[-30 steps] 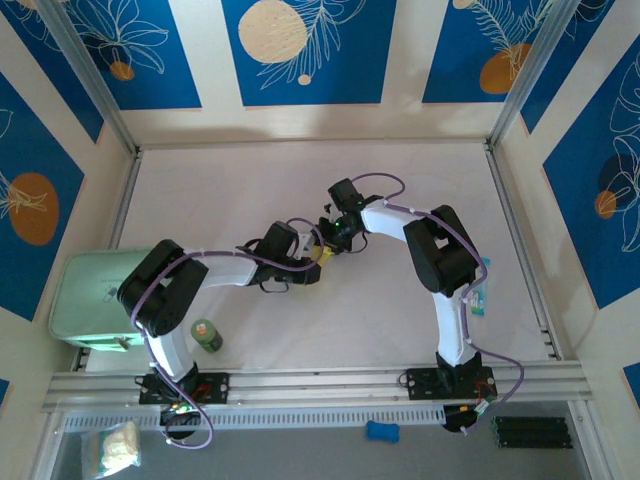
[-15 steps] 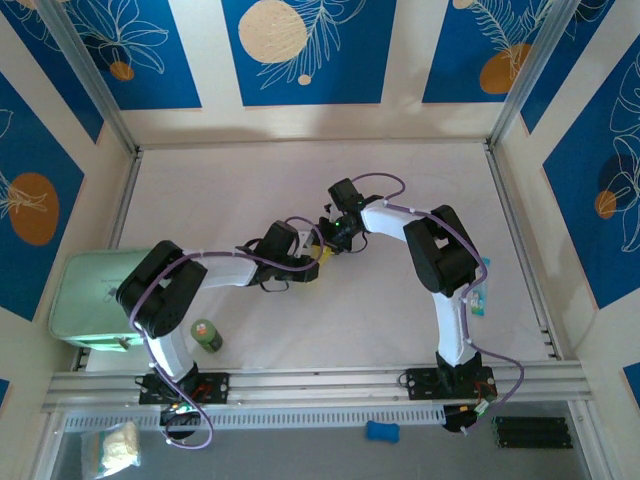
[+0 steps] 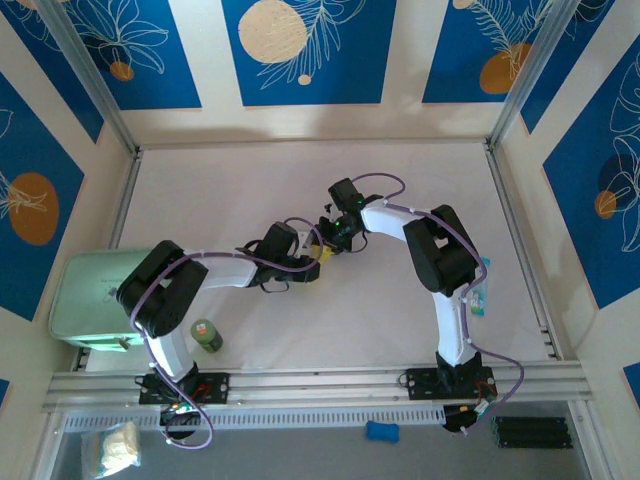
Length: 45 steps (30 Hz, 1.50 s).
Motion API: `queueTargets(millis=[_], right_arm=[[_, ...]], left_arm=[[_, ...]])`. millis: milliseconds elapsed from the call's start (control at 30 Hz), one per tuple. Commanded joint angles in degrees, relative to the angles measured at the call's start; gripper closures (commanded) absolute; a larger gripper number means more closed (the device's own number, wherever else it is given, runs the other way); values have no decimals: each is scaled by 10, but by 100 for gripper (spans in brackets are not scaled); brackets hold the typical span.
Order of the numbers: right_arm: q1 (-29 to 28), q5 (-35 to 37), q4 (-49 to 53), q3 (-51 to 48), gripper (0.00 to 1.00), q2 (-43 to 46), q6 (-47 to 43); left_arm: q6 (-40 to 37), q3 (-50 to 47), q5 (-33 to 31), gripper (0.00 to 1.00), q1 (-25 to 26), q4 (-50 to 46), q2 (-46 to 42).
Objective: Fold a paper plane with a square sheet of paper (pick it up from the middle)
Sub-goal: Fold the wing for the fifth time at the center of the table.
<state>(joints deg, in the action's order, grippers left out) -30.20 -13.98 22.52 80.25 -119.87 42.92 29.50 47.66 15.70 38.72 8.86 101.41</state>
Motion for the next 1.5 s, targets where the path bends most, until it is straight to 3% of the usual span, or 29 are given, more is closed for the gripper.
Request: queueTargets(millis=[0,733,967,1167,1467], right_arm=[[2,-7,32,6,63,-23,8],[41,-76,35,44,59,23,4],[60,-82,-16,-29,58,86,-10],[40,-97,-76,-103,60,122,-10],[8,-74,-75,-96,65,78,2]], left_arm=[[4,-6,7,70,6,8,14],[63,-54,4,86,2,59,26],[79,-60,15,87,-3,69,27],[80,-58,22,87,-4,66,27],[76,-56,23,87,-4,59,29]])
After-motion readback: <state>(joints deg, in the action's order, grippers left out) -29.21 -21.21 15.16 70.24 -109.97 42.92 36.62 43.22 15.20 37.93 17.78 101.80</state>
